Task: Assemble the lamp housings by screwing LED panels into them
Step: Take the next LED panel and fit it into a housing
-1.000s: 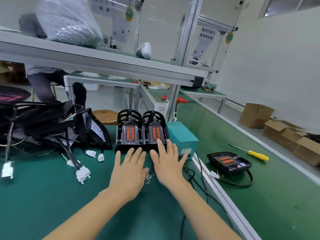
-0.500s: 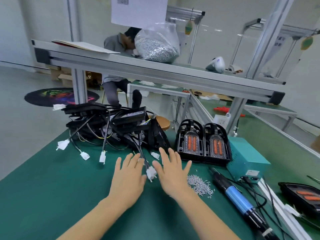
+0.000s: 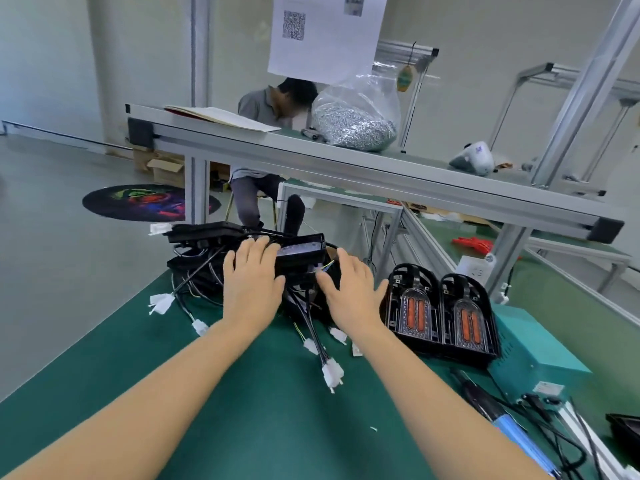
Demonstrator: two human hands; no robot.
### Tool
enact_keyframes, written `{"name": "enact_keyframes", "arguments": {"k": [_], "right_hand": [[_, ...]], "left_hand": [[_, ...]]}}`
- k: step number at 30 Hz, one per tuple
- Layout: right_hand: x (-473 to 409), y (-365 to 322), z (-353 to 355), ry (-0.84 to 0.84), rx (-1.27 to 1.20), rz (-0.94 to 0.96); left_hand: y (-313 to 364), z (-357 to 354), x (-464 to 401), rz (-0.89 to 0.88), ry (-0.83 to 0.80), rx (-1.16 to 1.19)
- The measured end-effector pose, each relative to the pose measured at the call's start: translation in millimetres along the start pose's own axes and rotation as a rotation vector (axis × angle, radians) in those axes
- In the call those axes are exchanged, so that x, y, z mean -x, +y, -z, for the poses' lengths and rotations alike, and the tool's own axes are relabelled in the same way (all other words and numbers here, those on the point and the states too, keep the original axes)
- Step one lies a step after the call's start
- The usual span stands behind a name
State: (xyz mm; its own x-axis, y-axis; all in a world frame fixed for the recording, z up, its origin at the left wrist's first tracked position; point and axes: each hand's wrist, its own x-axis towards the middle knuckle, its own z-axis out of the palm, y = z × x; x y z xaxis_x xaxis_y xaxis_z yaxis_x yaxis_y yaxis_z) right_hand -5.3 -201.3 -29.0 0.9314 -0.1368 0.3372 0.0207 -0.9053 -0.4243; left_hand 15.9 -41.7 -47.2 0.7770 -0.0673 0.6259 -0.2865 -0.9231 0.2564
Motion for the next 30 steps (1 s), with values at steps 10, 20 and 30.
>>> {"name": "enact_keyframes", "arguments": {"k": [10, 20, 30], "right_hand": [[-34.5, 4.6, 11.7, -0.002, -0.244, -0.177], [-33.1, 7.6, 1.4, -0.031, -0.393, -0.171], [-43.2, -3.5, -6.2, -0.041, -0.314, -0.172]], "left_hand": [[-8.7, -19.6, -46.4, -0.06, -0.2, -0.031], [-11.6, -18.2, -36.8, -0.031, -0.018, 0.194], [-37.1, 6.9, -56.9, -0.165, -0.258, 0.123]]}}
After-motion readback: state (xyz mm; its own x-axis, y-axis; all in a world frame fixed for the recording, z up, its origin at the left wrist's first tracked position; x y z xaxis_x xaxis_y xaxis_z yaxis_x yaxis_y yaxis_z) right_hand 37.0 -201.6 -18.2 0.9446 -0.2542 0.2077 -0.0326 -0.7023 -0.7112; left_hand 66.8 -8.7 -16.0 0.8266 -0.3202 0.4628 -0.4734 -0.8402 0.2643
